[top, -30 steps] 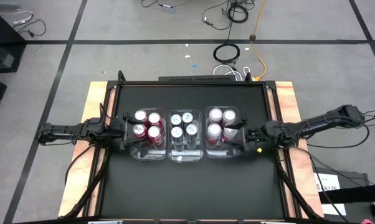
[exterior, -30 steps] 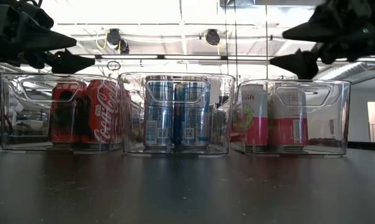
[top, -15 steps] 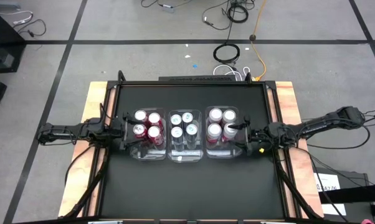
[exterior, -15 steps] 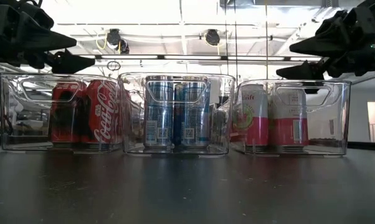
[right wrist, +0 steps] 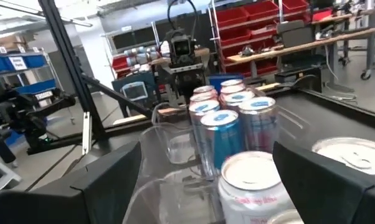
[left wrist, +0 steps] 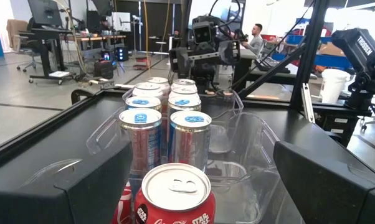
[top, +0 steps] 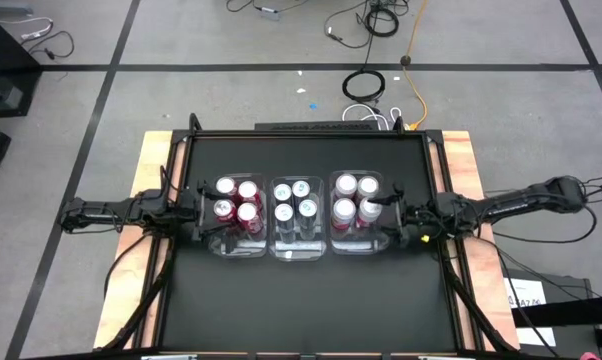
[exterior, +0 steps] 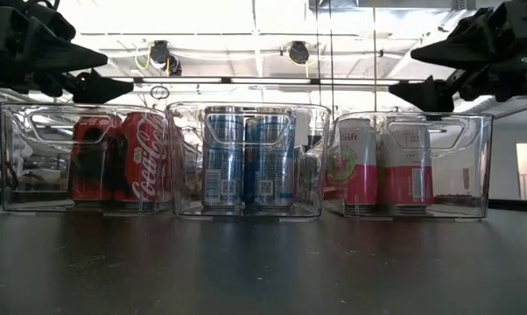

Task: Sort soda cans
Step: Return to Home Position

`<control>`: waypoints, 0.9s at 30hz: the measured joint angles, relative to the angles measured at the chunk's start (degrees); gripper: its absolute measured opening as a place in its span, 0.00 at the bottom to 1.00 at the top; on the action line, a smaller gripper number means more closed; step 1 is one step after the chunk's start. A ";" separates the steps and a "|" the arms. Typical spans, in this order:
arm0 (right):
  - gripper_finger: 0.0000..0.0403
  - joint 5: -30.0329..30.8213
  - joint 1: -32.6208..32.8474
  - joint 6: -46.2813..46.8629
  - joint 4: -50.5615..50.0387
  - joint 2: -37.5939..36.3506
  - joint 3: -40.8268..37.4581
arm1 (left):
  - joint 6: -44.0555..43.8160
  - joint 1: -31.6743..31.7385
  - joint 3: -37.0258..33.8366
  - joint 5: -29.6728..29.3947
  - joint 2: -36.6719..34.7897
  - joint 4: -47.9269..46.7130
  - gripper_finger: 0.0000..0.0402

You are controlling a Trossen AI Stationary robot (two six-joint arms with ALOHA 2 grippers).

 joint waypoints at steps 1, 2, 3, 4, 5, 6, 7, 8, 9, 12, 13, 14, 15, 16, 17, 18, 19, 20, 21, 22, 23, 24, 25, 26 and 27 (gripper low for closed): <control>0.88 0.04 -0.17 0.51 -1.81 -1.24 0.00 | 0.00 0.00 0.00 0.00 0.00 0.00 0.99; 0.88 0.05 -0.32 1.25 -4.03 -2.58 0.00 | 0.00 0.00 0.00 0.00 0.00 0.00 0.99; 0.88 0.07 -0.40 2.23 -6.28 -4.06 0.00 | 0.00 0.01 0.00 0.01 0.00 0.00 0.99; 0.88 0.11 -0.40 3.01 -8.45 -5.74 0.00 | 0.00 0.02 0.00 0.01 0.00 0.00 0.99; 0.88 0.11 -0.40 3.34 -10.29 -7.37 0.00 | 0.00 0.00 0.00 0.00 0.00 0.00 0.99; 0.88 0.11 -0.40 3.52 -11.69 -9.13 0.00 | 0.00 0.00 0.00 0.00 0.00 0.00 0.99; 0.88 0.13 -0.40 3.52 -12.88 -10.95 0.00 | 0.00 0.00 0.00 0.00 0.00 0.00 0.99; 0.88 0.11 -0.40 3.60 -13.86 -12.67 0.00 | 0.00 0.02 0.00 0.00 0.00 0.00 0.99; 0.88 0.11 -0.38 3.73 -15.27 -14.46 0.00 | 0.00 0.00 0.00 0.00 0.00 0.00 0.99; 0.88 0.00 -0.10 6.09 -22.06 -19.95 0.00 | 0.00 0.00 0.00 0.01 0.00 0.00 0.99; 0.88 0.30 0.08 7.16 -24.65 -21.75 0.00 | 0.00 0.02 0.00 0.00 0.00 0.00 0.99; 0.88 1.10 0.37 8.02 -26.90 -23.47 0.00 | 0.00 0.00 0.00 0.00 0.00 0.00 0.99; 0.88 2.06 0.69 8.32 -28.71 -25.20 0.00 | 0.00 0.00 0.00 0.02 0.00 0.00 0.99; 0.88 3.21 0.97 8.33 -30.02 -26.93 0.00 | 0.00 0.00 0.00 0.00 0.00 0.00 0.99; 0.88 4.27 1.26 8.24 -31.14 -28.57 0.00 | 0.00 0.01 0.00 0.00 0.00 0.00 0.99; 0.88 4.54 1.47 8.21 -32.58 -30.23 0.00 | 0.00 0.00 0.00 0.00 0.00 0.00 0.99; 0.88 4.53 1.68 8.76 -34.38 -31.76 0.03 | 0.00 0.00 0.00 0.00 0.00 0.00 0.99; 0.88 4.05 1.87 9.43 -35.65 -32.86 0.11 | 0.00 0.00 0.00 0.02 0.00 0.00 0.99; 0.88 3.48 2.05 9.29 -35.70 -33.44 0.15 | 0.00 0.01 0.00 0.00 0.00 0.00 0.99; 0.88 2.79 2.27 9.23 -35.85 -33.93 0.15 | 0.00 0.00 0.00 0.00 0.00 0.00 0.99; 0.88 2.71 2.37 8.59 -35.87 -34.28 0.15 | 0.00 0.02 0.00 0.00 0.02 0.00 0.99; 0.88 2.56 2.38 7.92 -35.89 -34.29 0.15 | 0.00 0.00 0.00 0.00 0.00 0.01 0.99; 0.88 2.54 2.36 7.20 -35.93 -34.25 0.15 | 0.00 0.00 0.00 0.02 0.02 0.01 0.99; 0.88 2.51 2.36 6.91 -35.91 -34.08 0.15 | 0.00 0.01 0.00 0.01 0.02 0.00 0.99; 0.88 2.48 2.36 6.88 -35.91 -33.86 0.15 | 0.00 0.00 0.00 0.00 0.00 0.00 0.99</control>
